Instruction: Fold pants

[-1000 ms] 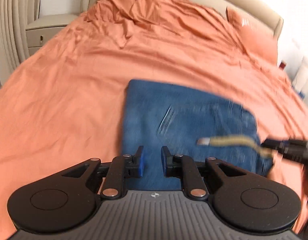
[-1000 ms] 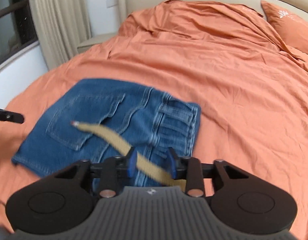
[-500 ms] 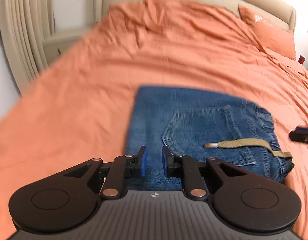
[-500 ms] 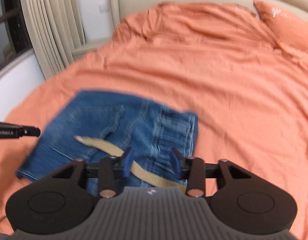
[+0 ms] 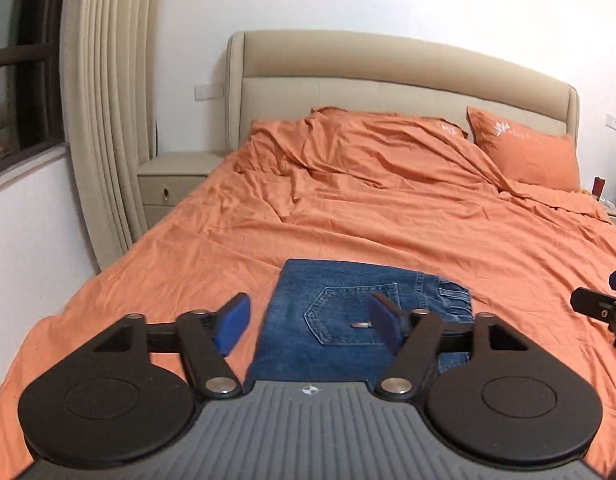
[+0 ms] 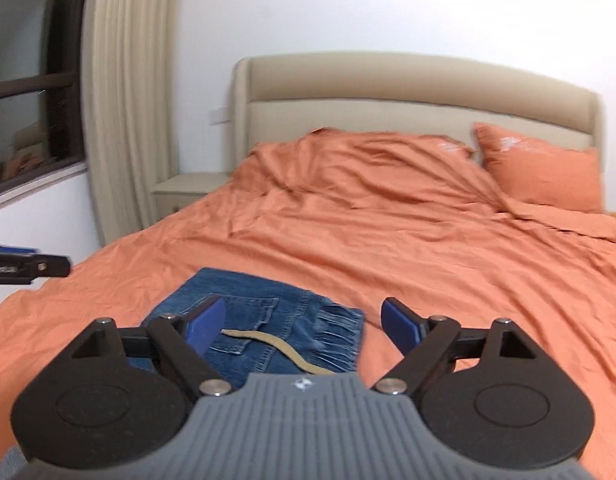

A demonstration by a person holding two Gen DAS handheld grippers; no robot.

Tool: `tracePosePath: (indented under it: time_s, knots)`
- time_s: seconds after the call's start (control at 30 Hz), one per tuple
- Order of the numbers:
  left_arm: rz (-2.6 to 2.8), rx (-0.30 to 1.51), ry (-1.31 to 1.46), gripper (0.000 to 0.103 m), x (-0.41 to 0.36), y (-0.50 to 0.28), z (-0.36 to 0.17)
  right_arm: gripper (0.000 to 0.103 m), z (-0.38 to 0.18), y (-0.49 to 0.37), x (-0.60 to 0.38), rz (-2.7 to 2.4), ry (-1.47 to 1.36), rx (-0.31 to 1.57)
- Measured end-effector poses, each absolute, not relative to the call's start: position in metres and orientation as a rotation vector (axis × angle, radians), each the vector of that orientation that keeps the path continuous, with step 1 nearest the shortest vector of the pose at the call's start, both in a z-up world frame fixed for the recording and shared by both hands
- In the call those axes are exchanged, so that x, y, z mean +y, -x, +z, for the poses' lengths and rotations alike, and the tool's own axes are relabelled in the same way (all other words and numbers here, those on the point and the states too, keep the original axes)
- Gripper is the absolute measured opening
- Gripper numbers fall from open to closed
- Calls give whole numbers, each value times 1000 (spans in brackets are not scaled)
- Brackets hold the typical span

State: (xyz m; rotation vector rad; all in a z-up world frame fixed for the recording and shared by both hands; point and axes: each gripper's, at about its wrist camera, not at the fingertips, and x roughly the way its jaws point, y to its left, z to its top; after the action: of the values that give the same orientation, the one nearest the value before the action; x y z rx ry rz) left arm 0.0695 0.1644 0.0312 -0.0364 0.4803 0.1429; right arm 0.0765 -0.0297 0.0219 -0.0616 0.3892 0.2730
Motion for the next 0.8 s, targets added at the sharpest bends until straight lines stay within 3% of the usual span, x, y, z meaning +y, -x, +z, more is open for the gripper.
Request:
tracePosePath:
  time_s: [0.07,0.53,0.8]
  knots:
    - [177,495,1,92,153,-59,28,82,19,-60,-33,259,51,395]
    - [147,610,-11,92,109,-35,-40,82,-42,-8,-29,203,30,458]
    - [159,611,-11,88,109,-31,-51,82,-68,1,-16,198,82,440]
